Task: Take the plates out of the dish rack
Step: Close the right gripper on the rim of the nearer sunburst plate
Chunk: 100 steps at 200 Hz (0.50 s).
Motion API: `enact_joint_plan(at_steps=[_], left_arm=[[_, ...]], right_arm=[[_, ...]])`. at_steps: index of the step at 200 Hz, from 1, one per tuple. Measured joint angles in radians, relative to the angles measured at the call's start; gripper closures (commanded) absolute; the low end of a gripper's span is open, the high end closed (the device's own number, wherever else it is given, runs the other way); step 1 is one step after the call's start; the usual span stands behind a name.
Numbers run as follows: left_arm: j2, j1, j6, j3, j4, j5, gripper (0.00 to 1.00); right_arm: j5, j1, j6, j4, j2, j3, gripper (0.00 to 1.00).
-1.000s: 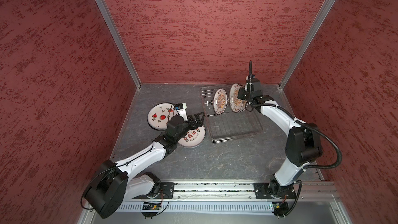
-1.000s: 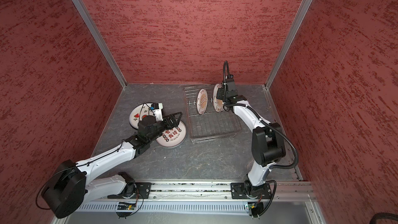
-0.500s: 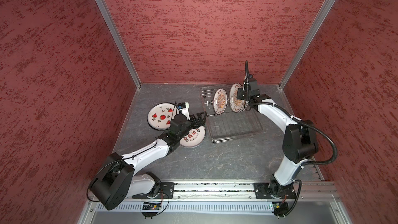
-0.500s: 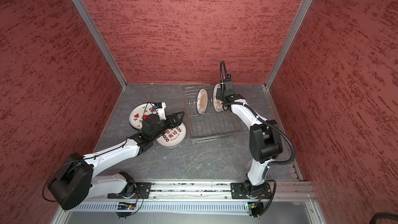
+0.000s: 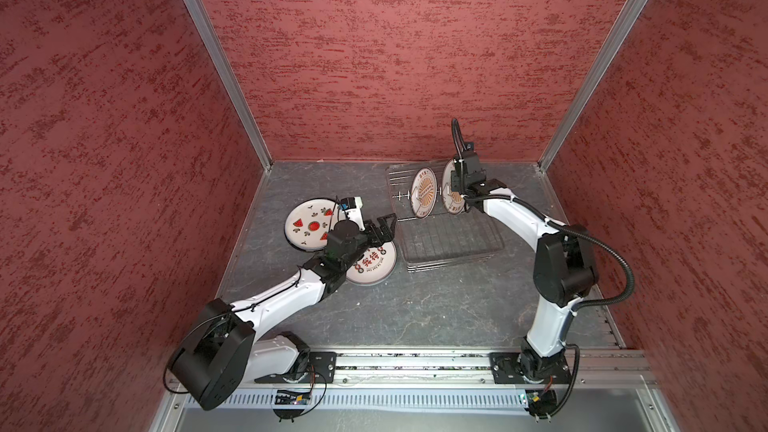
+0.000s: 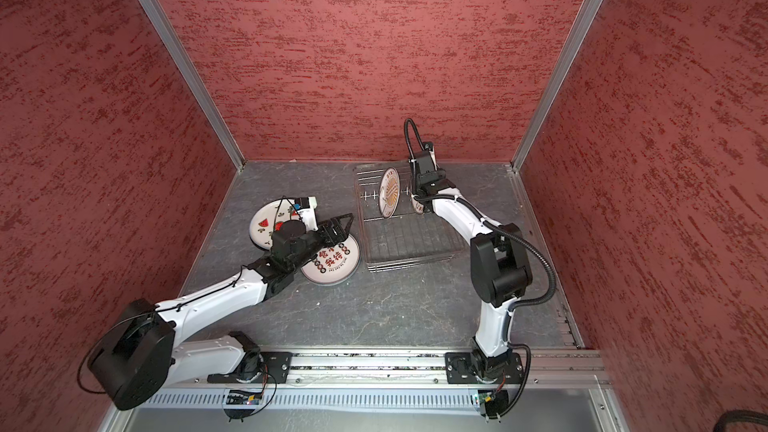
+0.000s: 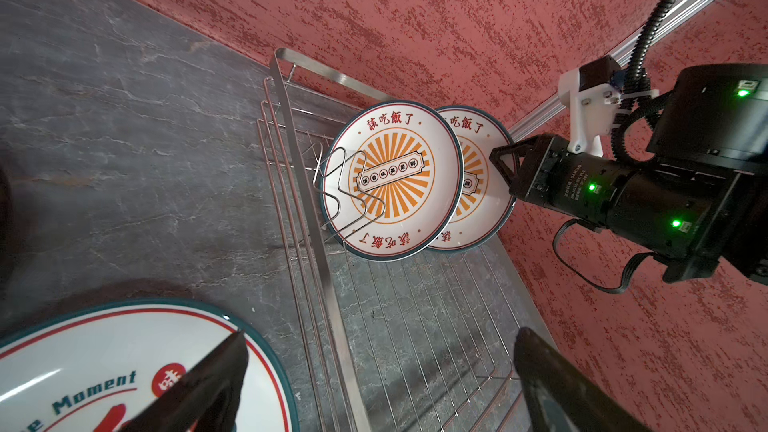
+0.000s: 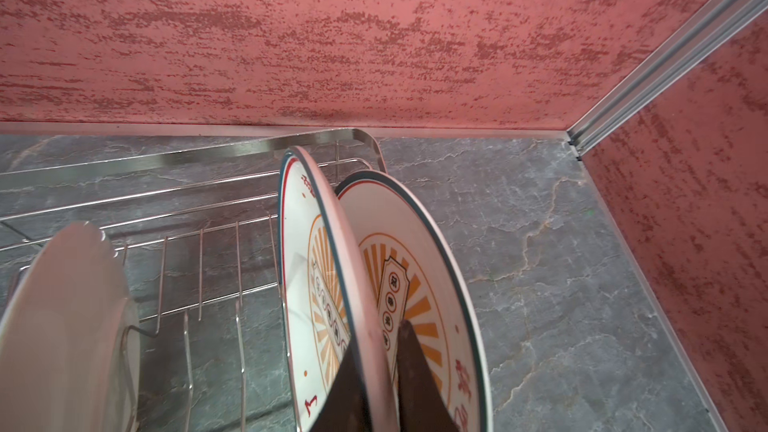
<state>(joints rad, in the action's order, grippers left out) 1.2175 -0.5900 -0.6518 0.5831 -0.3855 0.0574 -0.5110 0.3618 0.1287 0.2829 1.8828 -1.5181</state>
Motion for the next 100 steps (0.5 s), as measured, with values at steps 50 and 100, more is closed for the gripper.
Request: enact_joint_plan(at_steps=[50,100], left_arm=[[-0.074,0.007,0.021,-0.038,0.007,0.038,0.01],[-0.066,0.013,0.033,-0.048,0.009,0.053,0.01]], right_arm=[[-0.079,0.026,-0.054,0.006,0.053,-0.056,0.93],[-0.13,0.043,-0.089,0.005,0.055,-0.056,0.97]])
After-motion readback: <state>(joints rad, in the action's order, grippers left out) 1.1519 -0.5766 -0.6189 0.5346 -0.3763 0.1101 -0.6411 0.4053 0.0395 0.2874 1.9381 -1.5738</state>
